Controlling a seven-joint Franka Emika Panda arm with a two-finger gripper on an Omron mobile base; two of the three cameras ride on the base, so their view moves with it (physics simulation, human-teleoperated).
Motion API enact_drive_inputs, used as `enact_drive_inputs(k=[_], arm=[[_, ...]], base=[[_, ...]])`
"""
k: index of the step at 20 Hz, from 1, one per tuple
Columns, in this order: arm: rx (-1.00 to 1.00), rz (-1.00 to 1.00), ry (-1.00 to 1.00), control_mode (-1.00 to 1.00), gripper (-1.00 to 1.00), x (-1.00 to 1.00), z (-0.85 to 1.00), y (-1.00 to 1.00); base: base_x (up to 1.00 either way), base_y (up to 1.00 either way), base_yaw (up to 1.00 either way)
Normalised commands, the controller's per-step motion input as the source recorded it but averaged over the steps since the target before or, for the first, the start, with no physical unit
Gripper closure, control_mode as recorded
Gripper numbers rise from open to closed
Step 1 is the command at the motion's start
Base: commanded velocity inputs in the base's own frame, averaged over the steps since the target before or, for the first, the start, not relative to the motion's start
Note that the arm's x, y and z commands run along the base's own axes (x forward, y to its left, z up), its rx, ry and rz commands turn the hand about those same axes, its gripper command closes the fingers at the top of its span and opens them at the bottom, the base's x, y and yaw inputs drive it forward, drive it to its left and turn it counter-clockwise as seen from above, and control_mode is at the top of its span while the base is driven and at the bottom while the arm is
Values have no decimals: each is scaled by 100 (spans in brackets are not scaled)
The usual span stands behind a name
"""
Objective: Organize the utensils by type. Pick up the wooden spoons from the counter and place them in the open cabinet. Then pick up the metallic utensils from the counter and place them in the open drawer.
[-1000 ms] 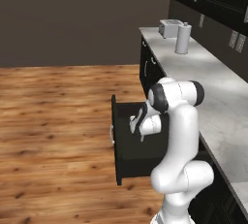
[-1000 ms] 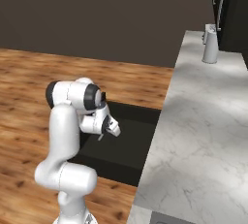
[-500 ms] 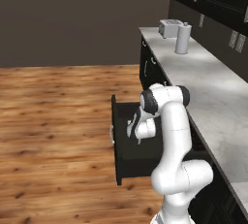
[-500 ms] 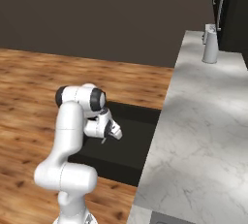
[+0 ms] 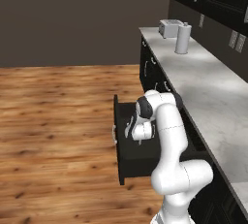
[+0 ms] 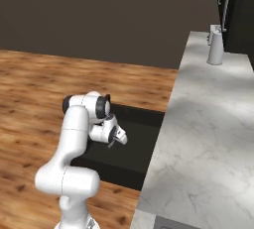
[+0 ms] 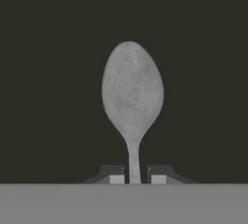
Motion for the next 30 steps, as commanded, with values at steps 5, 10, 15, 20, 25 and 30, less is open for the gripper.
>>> enact_drive_inputs(k=[5, 10, 15, 20, 25, 30], arm=[[0, 0, 2, -100, 100, 41, -45, -30], [0, 0, 0, -100, -100, 6, -17, -24], [1, 0, 4, -100, -100, 0, 35, -26], [0, 0, 14, -100, -100, -1, 90, -8], [0, 0, 12, -100, -100, -28, 100, -1], [0, 0, 3, -100, -100, -78, 99, 0]], base=[[0, 0, 0], [0, 0, 0], [0, 0, 0], [0, 0, 0], [0, 0, 0], [0, 0, 0]])
